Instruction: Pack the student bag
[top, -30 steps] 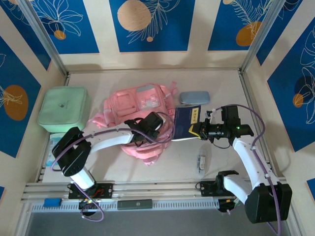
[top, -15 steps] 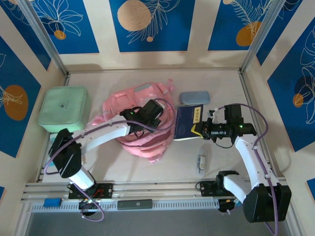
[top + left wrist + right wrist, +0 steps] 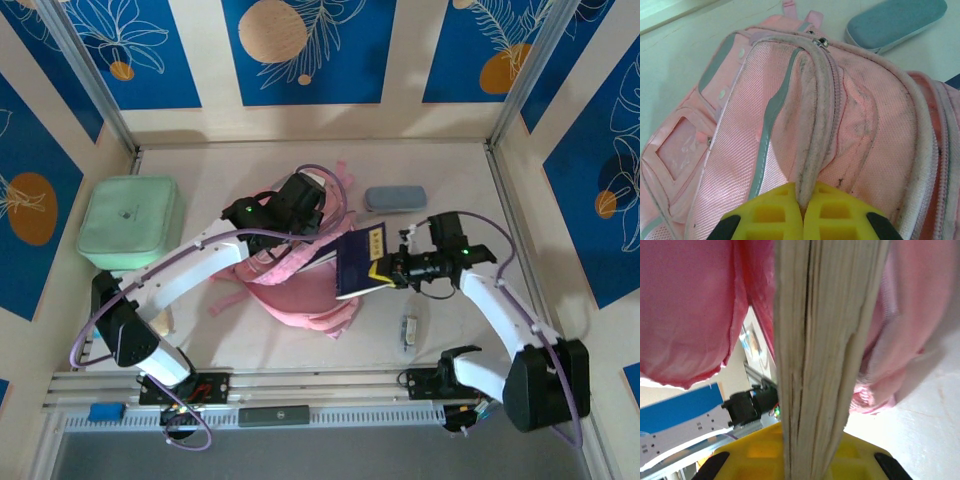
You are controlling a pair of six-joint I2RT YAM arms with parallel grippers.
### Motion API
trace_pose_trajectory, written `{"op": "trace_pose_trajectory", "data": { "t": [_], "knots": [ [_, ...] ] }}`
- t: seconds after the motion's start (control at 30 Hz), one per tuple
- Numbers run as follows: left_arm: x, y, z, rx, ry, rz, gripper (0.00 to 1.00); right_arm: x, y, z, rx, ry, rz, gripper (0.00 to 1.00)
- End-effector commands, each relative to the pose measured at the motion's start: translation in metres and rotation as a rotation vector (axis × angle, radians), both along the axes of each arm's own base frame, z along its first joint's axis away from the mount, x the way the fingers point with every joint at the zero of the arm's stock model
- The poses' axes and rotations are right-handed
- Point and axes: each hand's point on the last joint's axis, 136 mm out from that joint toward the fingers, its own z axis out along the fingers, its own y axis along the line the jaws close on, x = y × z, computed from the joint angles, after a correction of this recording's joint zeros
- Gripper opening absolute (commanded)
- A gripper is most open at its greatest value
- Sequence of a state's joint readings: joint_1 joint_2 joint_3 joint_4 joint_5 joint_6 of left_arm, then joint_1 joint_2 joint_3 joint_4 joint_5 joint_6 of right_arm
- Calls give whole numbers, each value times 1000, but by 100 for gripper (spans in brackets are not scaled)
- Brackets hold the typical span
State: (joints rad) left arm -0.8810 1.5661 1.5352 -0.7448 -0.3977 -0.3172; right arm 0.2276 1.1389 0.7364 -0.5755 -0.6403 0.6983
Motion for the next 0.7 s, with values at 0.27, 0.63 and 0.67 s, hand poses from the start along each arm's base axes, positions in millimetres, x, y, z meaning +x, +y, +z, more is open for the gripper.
{"op": "trace_pose_trajectory", "data": {
  "t": [0.27, 0.63, 0.67],
  "knots": [
    [8, -1, 50, -156, -101, 56, 0, 70, 84, -13, 16, -99, 177, 0],
    [11, 1, 38, -164, -85, 65, 0, 101, 42, -59, -128, -43, 86, 33],
    [11, 1, 36, -163, -82, 66, 0, 100, 37, -56, -136, -52, 76, 35]
  ]
}}
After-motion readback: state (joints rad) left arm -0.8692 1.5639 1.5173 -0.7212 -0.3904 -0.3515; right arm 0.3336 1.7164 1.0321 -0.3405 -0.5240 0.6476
